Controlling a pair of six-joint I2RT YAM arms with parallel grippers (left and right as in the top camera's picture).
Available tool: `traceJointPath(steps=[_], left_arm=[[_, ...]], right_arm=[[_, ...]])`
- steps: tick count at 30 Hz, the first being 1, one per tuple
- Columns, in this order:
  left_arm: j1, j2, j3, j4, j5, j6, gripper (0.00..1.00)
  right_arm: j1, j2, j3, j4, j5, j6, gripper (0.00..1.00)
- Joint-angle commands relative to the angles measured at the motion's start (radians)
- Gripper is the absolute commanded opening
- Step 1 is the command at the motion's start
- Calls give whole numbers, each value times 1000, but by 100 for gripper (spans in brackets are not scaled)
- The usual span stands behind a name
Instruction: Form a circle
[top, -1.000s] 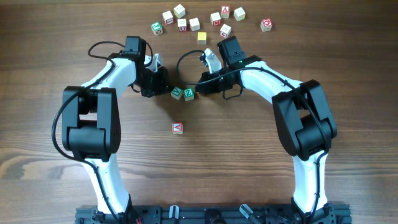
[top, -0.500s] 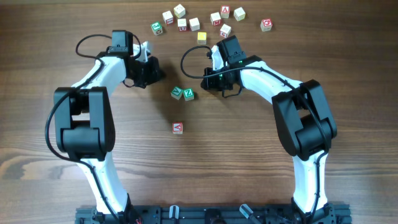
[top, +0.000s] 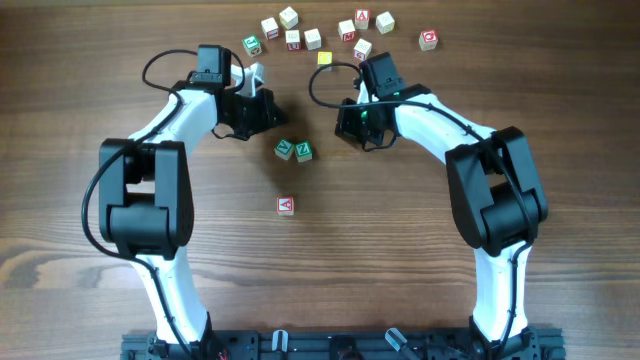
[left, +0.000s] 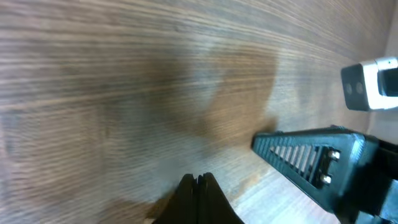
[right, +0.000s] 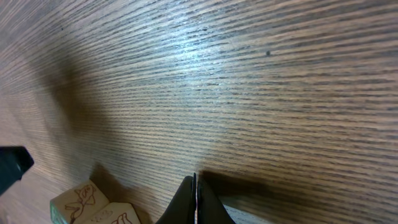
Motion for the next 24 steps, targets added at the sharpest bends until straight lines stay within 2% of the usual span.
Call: traceJointPath(steps=[1,24], left_arm=[[-6,19,16,-32,43,13,4],[-6,19,16,-145,26,21,4]], right_arm=[[-5,14,-9,-21,84,19,5],[-5,14,-9,-24,84,19,4]])
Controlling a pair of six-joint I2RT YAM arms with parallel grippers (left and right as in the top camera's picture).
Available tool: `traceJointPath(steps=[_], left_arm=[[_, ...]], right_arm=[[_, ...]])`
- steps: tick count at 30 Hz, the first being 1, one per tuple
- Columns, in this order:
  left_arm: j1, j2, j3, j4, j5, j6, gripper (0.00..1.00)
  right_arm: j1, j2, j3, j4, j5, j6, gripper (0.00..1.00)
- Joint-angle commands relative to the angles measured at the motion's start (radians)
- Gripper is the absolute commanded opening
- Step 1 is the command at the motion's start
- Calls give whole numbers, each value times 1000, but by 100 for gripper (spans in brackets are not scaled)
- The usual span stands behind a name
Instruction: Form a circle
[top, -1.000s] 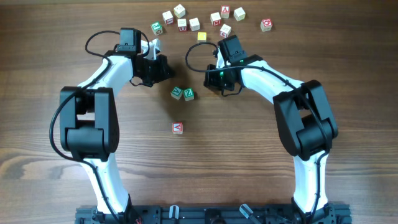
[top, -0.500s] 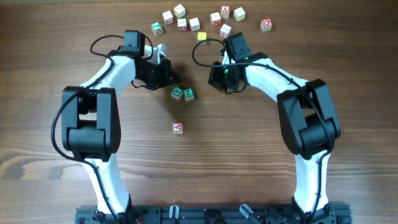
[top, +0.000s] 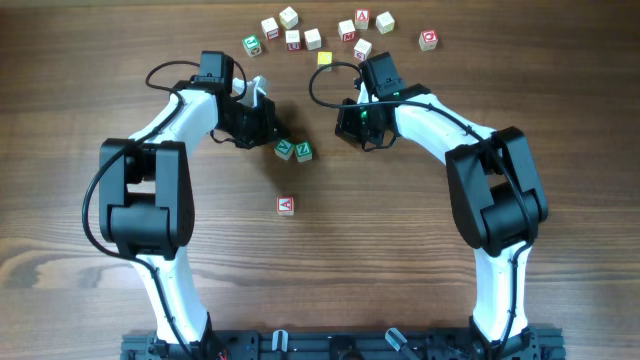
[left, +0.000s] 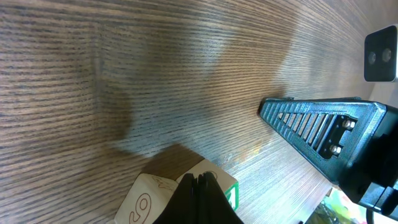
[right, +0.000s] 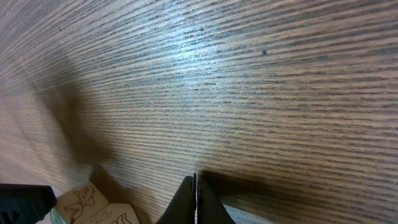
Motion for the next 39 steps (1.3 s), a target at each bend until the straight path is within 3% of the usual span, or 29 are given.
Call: traceJointPath(steps=[1,14,22,32,39], left_arm=[[-3,19,15,-4,0,21,4],[-3,19,15,-25,-25,21,4],[6,19,45,55,-26,2,4],[121,18,117,-39,-117,-44,4],[146,18,117,-114,-210,-43,4]], right_arm=[[-5,16,-9,-21,77,11,5],[-5,15,-9,-21,77,11,5],[-5,16,-9,-20,77,9,5],[-5,16,-9,34,-266,-356,5],[22,15,-9,40,-280,-382,5]])
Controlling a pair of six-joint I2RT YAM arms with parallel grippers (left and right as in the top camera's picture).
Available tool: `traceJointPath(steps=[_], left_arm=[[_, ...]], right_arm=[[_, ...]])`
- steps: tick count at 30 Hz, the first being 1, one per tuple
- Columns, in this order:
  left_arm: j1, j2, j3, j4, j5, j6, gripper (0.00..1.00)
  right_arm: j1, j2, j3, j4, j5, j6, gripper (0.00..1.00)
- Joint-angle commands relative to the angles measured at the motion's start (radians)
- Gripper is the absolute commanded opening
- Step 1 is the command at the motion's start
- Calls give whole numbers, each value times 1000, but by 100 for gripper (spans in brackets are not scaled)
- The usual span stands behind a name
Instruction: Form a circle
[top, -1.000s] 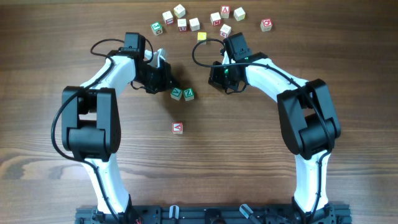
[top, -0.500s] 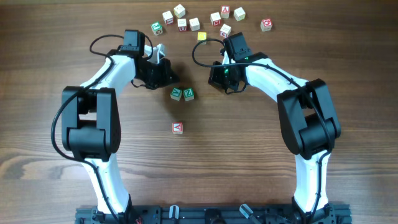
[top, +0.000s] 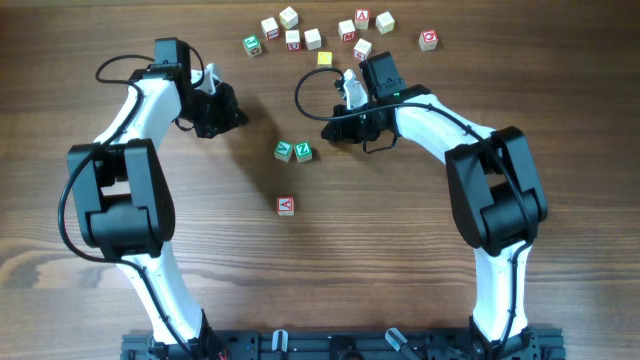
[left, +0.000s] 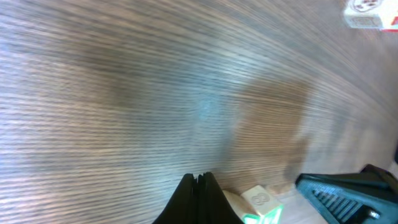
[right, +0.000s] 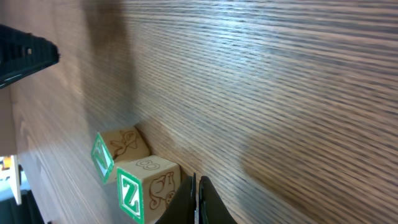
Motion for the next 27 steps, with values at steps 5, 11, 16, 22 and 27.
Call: traceJointPath(steps=[5,11,16,22,27], left_arm=[[1,14,13,-5,-44,-5,4],[0,14,13,-16,-44,-5,4],[0,14,13,-17,-44,-5,4],[-27,14,12,-57,-39,16,4],[-92,14,12,-60,-40,60,4]], right_arm=[[44,15,-7,3,-33,-49,5],[47,15,-7,1,-35,-60,4],[47,15,-7,1,-45,-74,4],[47,15,-7,3,-45,-74,5],[47,15,-7,2,-45,-74,5]])
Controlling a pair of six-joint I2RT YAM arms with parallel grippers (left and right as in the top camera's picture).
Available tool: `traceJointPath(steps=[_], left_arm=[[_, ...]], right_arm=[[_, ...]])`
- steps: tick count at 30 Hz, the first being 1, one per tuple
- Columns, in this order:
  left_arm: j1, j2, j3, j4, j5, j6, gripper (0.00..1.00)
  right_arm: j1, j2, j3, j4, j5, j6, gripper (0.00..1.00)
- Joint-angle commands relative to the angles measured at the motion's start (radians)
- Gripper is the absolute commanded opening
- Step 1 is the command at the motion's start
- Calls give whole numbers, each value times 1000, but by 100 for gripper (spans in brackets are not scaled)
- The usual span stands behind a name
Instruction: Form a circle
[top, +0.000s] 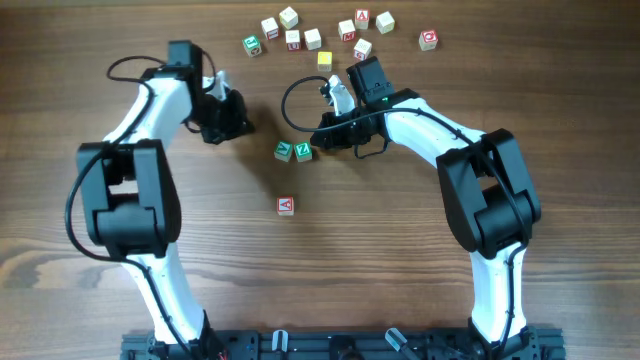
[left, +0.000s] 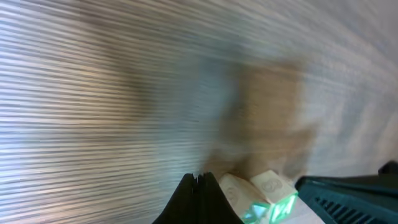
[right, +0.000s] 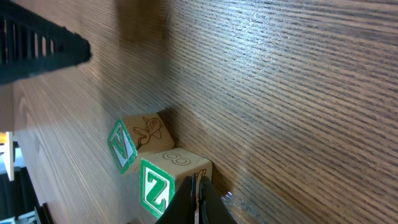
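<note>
Two green-lettered wooden blocks sit side by side mid-table: one (top: 284, 150) on the left, the Z block (top: 303, 151) on the right. A red A block (top: 286, 205) lies below them. My right gripper (top: 319, 137) is shut, and in the right wrist view its tips (right: 197, 184) rest against the Z block (right: 163, 182), next to the other green block (right: 135, 142). My left gripper (top: 243, 126) is shut and empty, left of the pair. Its wrist view shows its tips (left: 199, 181) short of the two blocks (left: 258, 194).
Several more lettered blocks (top: 322, 35) are scattered along the far edge of the wooden table (top: 420, 260), among them a yellow one (top: 324, 58) and a red one (top: 428, 40). Cables loop from both wrists.
My right gripper has moved left and down, and its shut tips are now against the Z block. My left gripper has shifted slightly right toward the green pair. No block has visibly moved.
Both grippers stayed shut throughout. The left was first just up-left of the green pair, then at its left block, then well away to the left. The right held still on the right, then came nearer the pair, and now touches the Z block.
</note>
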Motion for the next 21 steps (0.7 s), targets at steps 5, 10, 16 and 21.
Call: traceJointPath(steps=[5,10,16,21], left_arm=[[-72,14,12,15,-36,39,4],[-76,15,11,14,-35,39,4],[-93,15,6,16,-36,39,4],[-103,15,4,16,-43,39,4]], right_arm=[[0,15,-7,-5,-27,-23,5],[0,15,-7,-6,-28,-24,5],[0,15,-7,-10,-27,-24,5],[0,15,-7,-18,-23,-23,5]])
